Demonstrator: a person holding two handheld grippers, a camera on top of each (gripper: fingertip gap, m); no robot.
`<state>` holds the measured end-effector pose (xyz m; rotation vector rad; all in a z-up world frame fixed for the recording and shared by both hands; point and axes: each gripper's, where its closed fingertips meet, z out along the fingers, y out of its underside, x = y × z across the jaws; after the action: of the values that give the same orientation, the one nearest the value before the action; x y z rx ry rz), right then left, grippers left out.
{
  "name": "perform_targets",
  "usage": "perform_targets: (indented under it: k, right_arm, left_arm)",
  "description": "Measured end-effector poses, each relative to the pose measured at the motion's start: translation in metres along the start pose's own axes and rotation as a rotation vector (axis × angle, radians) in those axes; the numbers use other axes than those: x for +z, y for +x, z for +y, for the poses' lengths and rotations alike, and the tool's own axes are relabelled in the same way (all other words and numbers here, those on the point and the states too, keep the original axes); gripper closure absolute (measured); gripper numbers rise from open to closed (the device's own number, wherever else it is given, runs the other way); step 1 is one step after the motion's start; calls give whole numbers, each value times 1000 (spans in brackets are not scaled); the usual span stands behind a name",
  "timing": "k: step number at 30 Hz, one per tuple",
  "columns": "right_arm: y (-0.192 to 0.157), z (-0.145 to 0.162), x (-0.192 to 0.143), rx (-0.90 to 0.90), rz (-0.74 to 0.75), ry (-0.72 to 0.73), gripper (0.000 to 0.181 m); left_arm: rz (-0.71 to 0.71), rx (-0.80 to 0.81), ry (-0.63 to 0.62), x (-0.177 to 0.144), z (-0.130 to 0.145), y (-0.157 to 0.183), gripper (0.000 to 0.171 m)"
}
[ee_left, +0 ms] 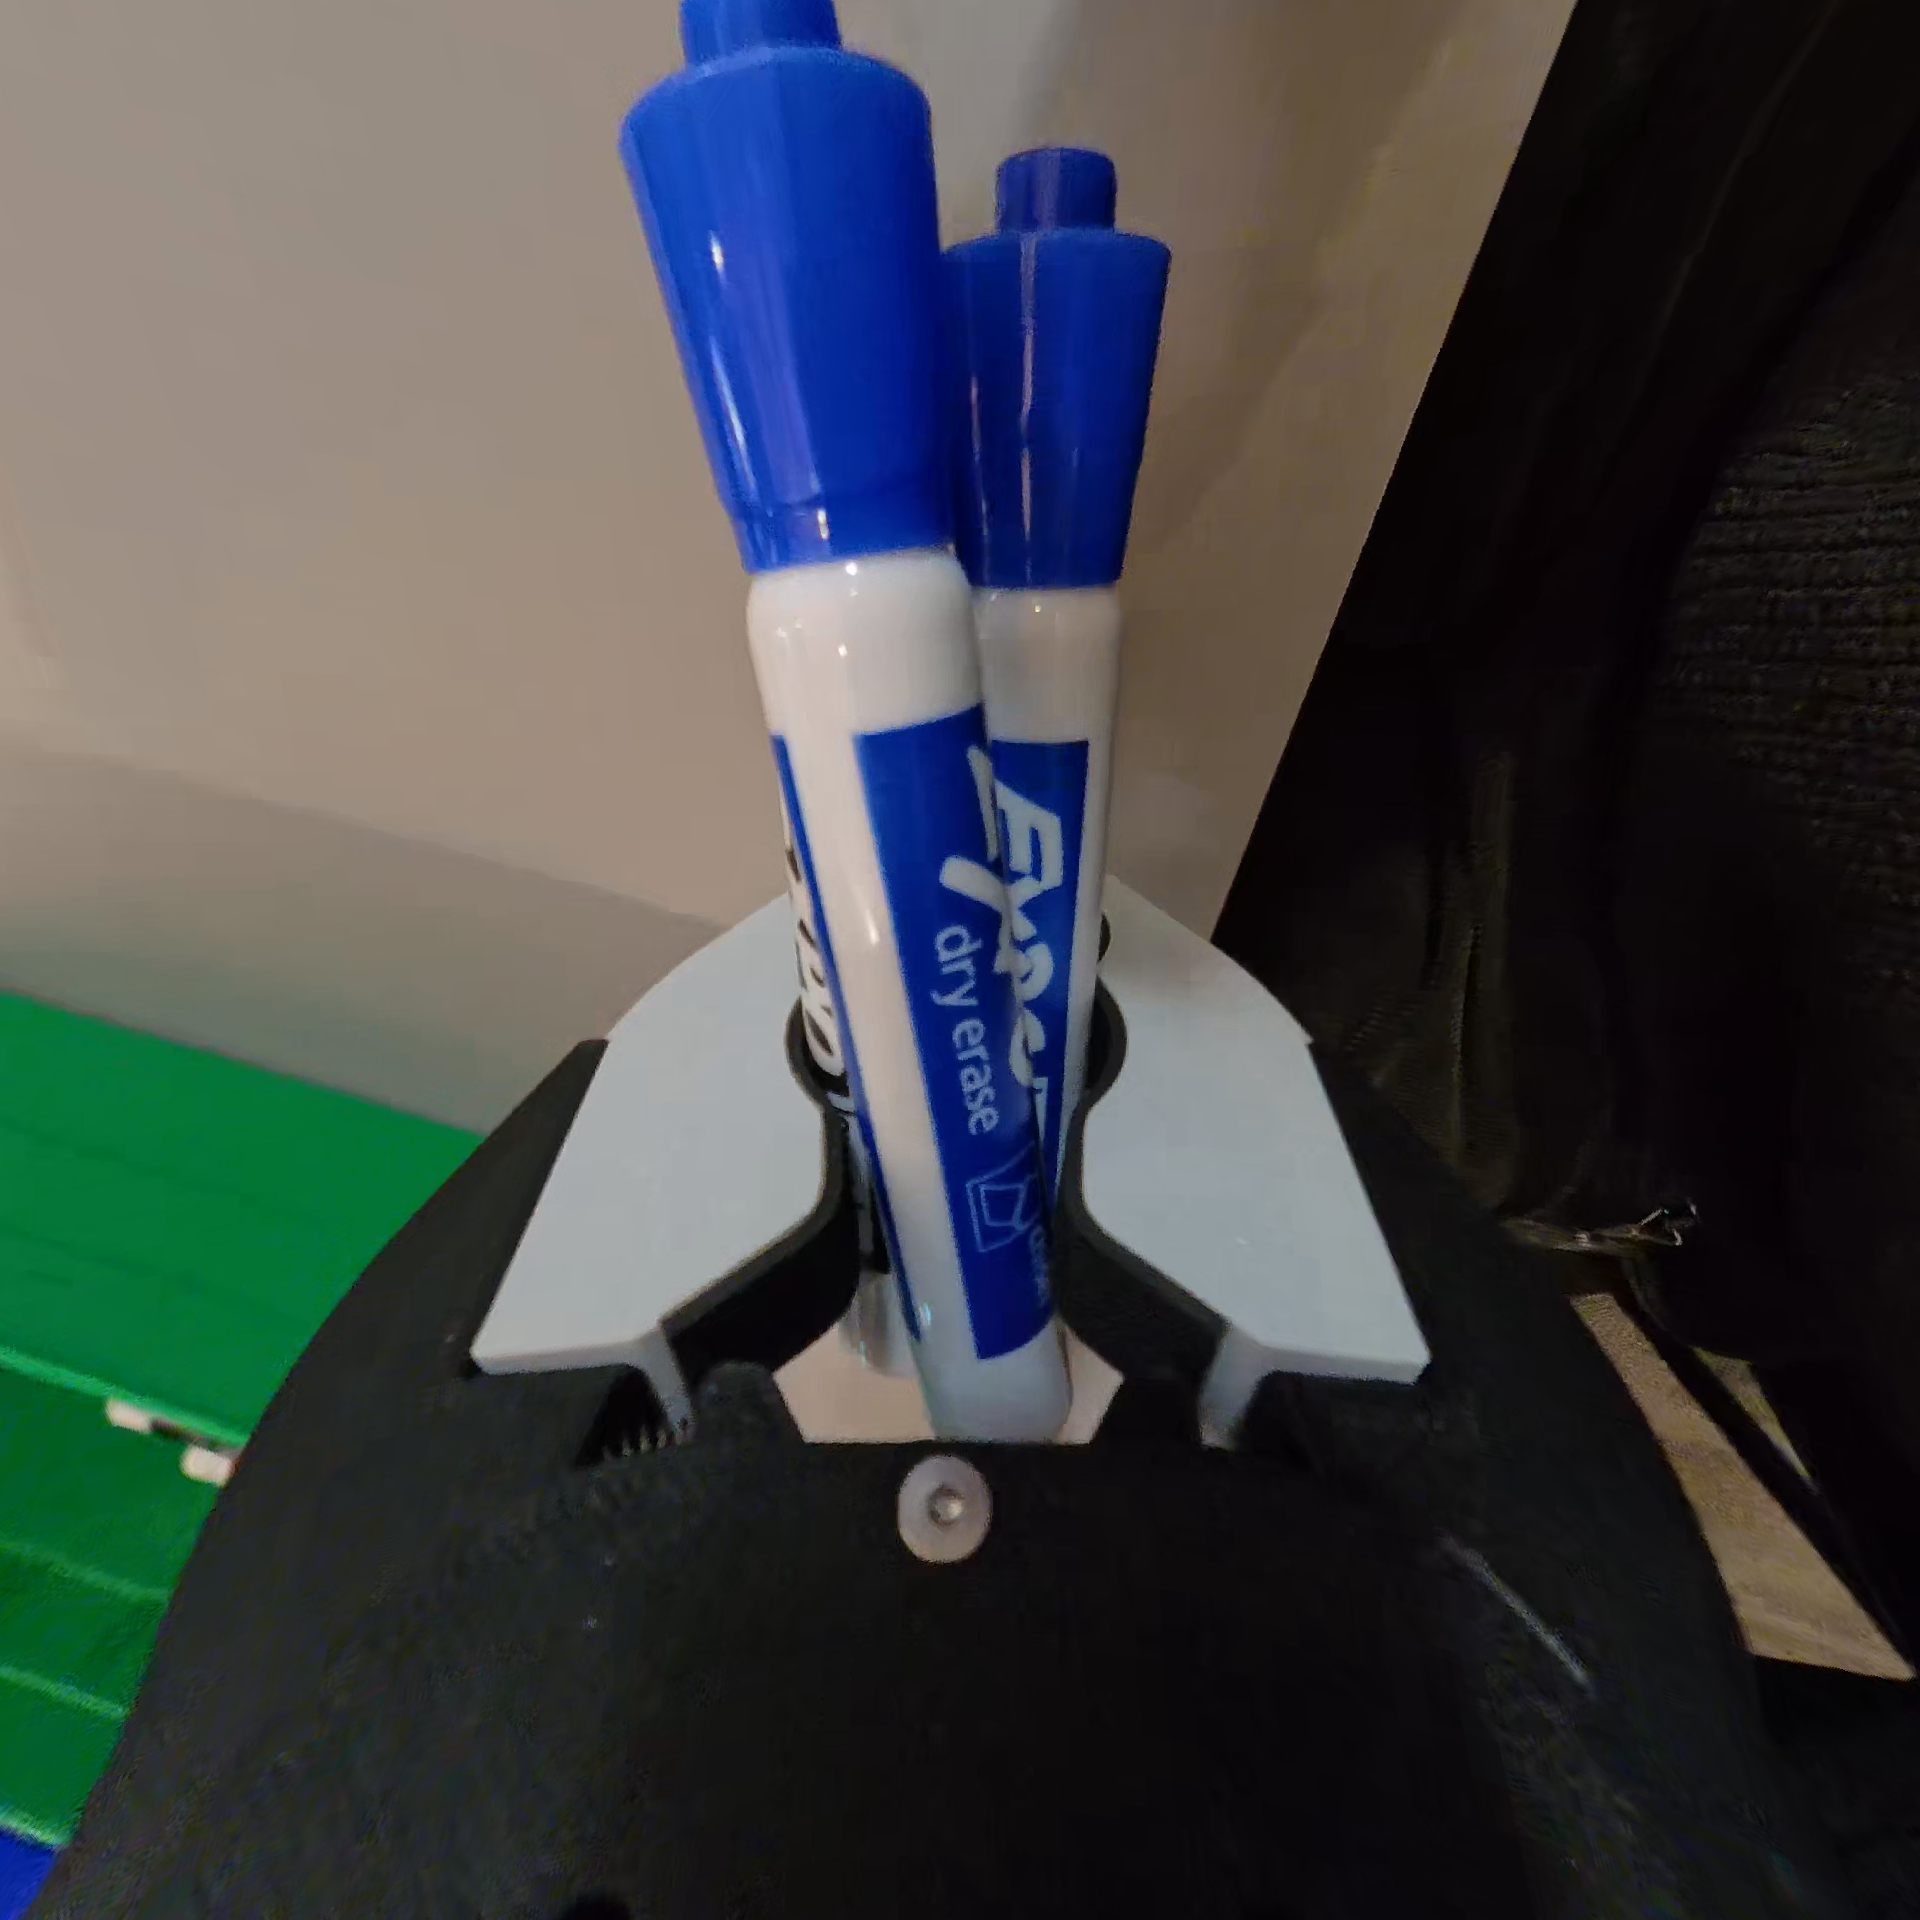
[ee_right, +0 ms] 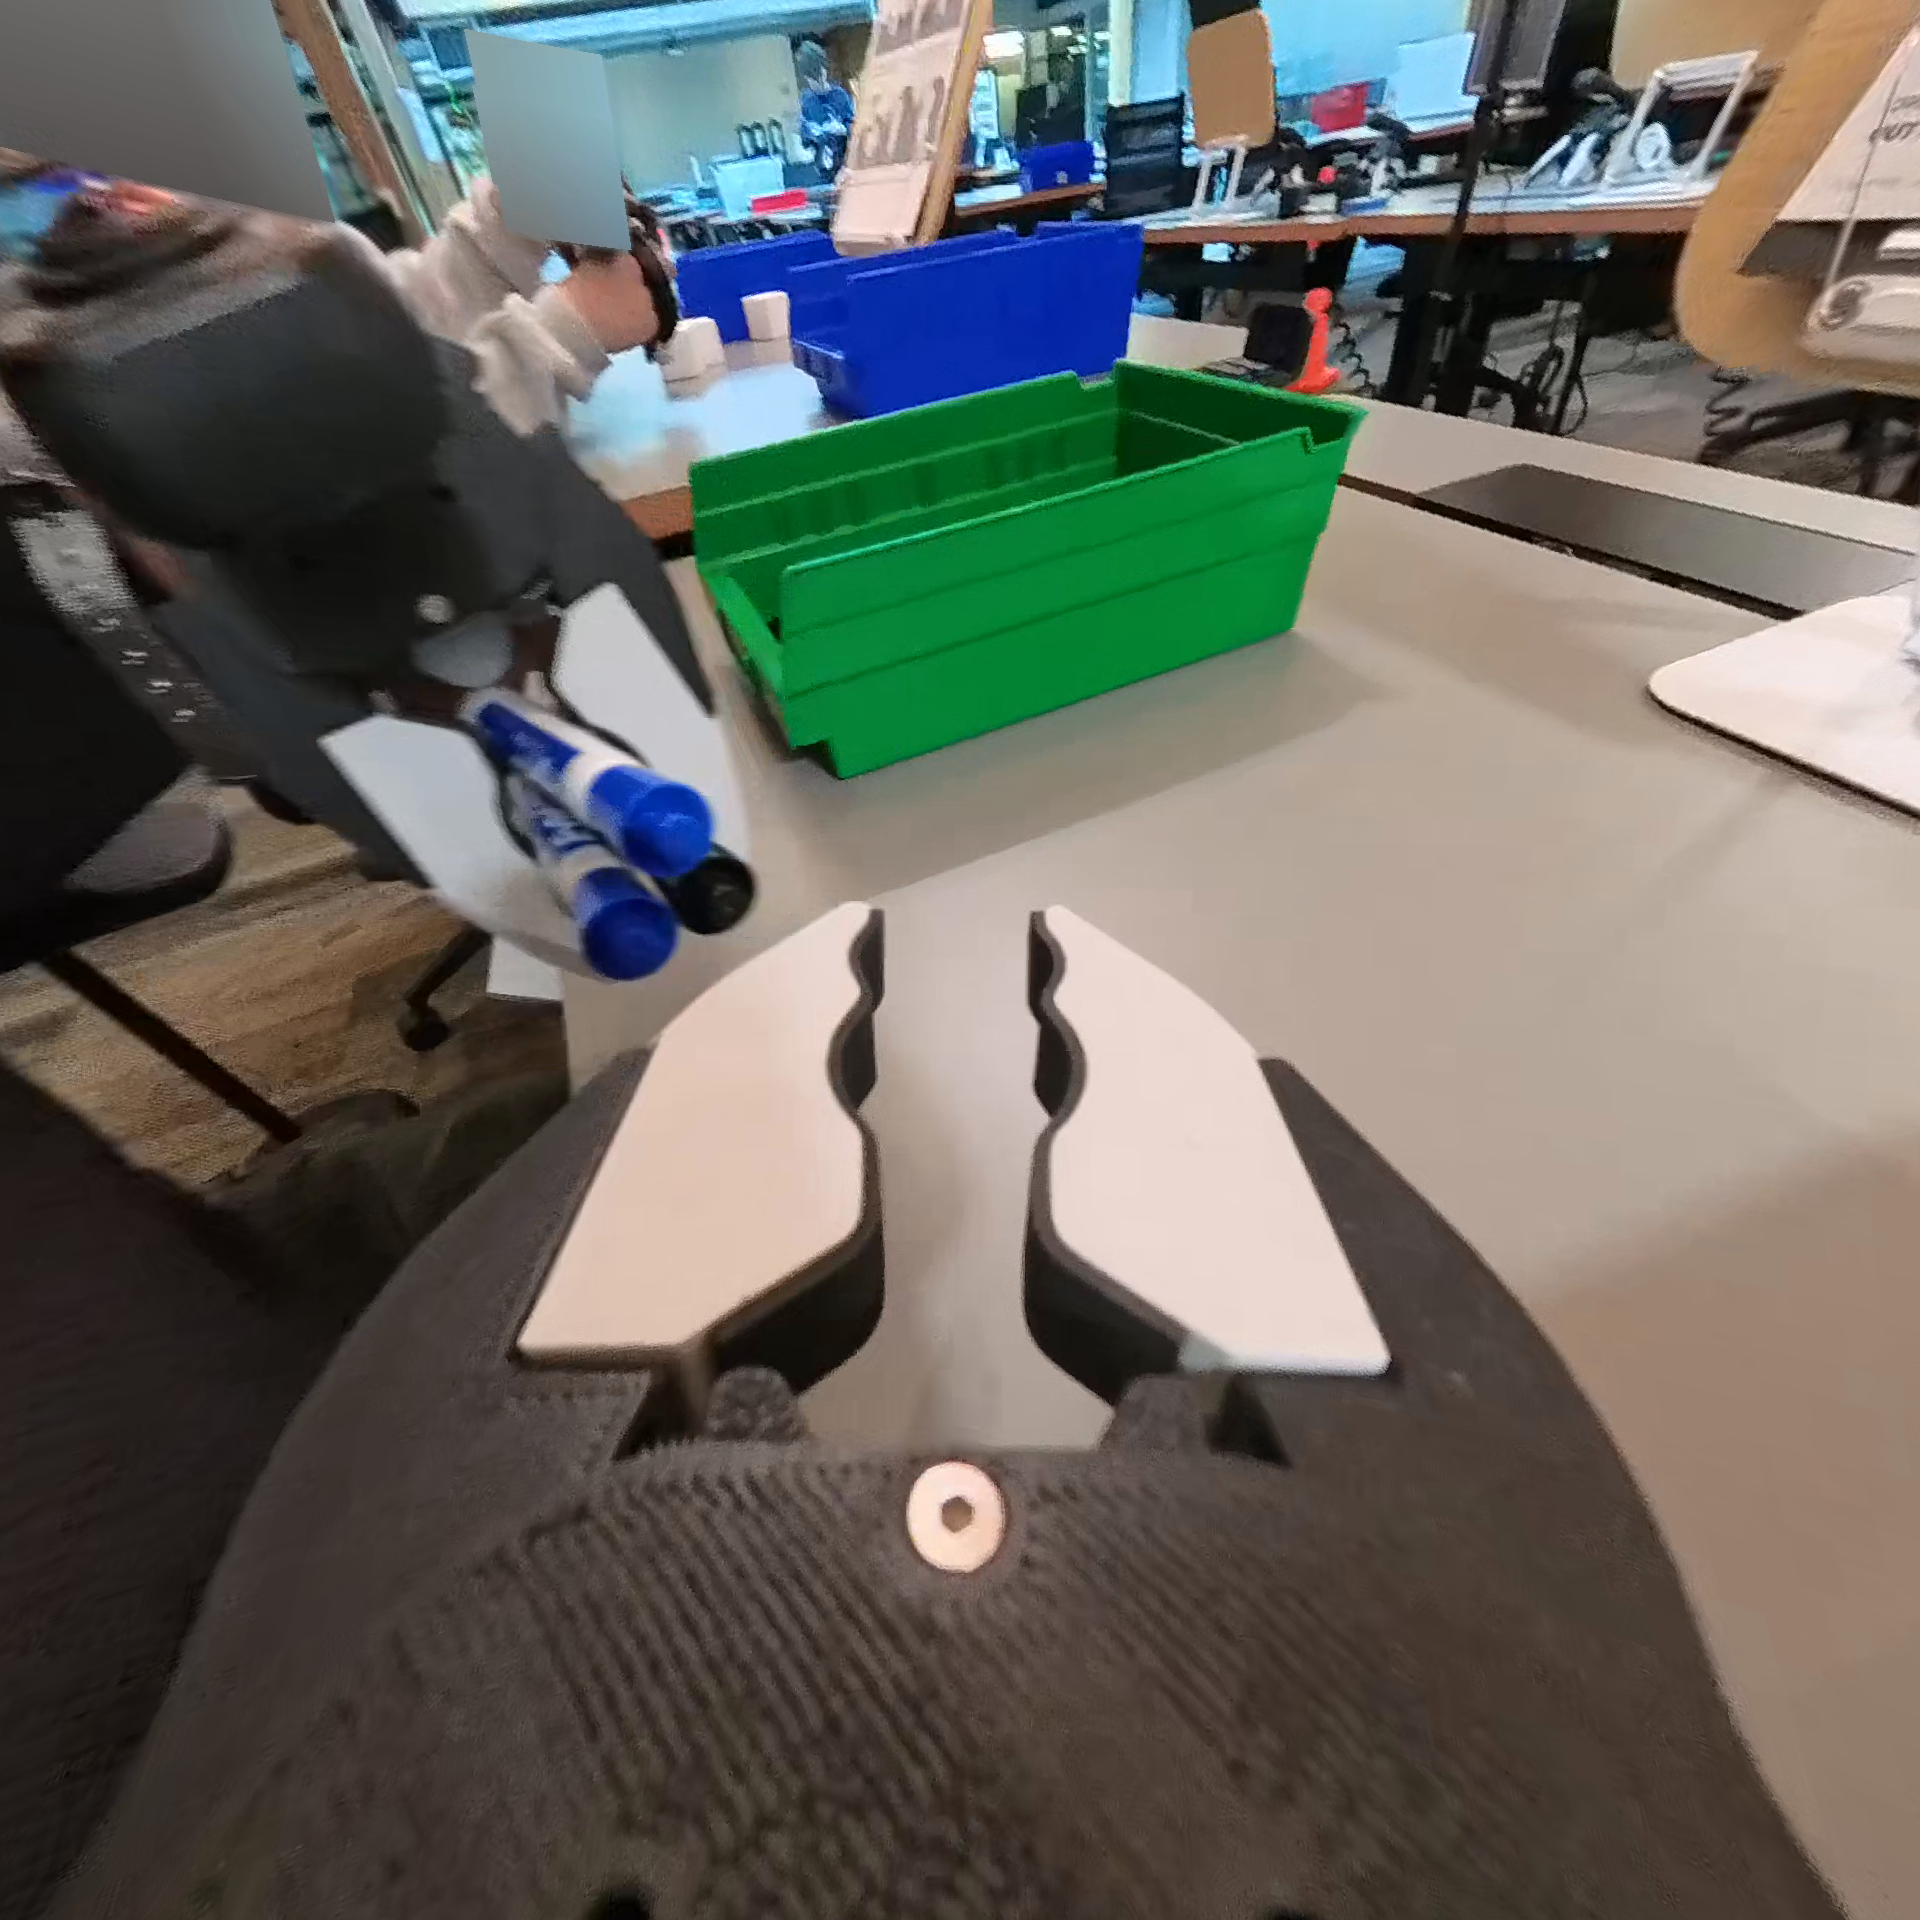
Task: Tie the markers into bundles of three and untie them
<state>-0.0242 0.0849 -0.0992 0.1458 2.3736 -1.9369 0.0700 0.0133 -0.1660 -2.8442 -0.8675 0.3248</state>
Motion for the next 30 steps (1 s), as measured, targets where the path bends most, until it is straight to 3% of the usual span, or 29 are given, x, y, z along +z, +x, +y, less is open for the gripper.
perform_targets:
  k: [6, 9, 13, 16, 18, 23, 26, 30]
  right_arm:
    - [16, -52, 68, -59, -18, -65, 148]
    - [13, -91, 123, -60, -144, -183, 132]
    - [0, -131, 210, -12, -329, -388, 138]
    - [-19, -118, 260, 25, -464, -689, 134]
    - [-38, -97, 277, 115, -586, -919, 131]
    - [-17, -14, 313, -68, -417, -1316, 133]
    - [-18, 7, 319, -152, -370, -1349, 135]
    - [-15, -3, 316, -277, -321, -1272, 132]
  left_arm:
    - [12, -121, 11, -13, 33, -2, 125]
    - [11, -130, 19, -17, 37, -5, 125]
    - [18, -111, 42, -26, 31, -4, 125]
    - [21, -105, 63, -35, 26, -2, 126]
    - [16, -102, 62, -39, 26, 0, 136]
    - [46, -151, 148, -48, 21, 2, 137]
    - [45, -213, 140, -34, 33, -7, 137]
    - [88, -275, 165, -22, 47, -11, 137]
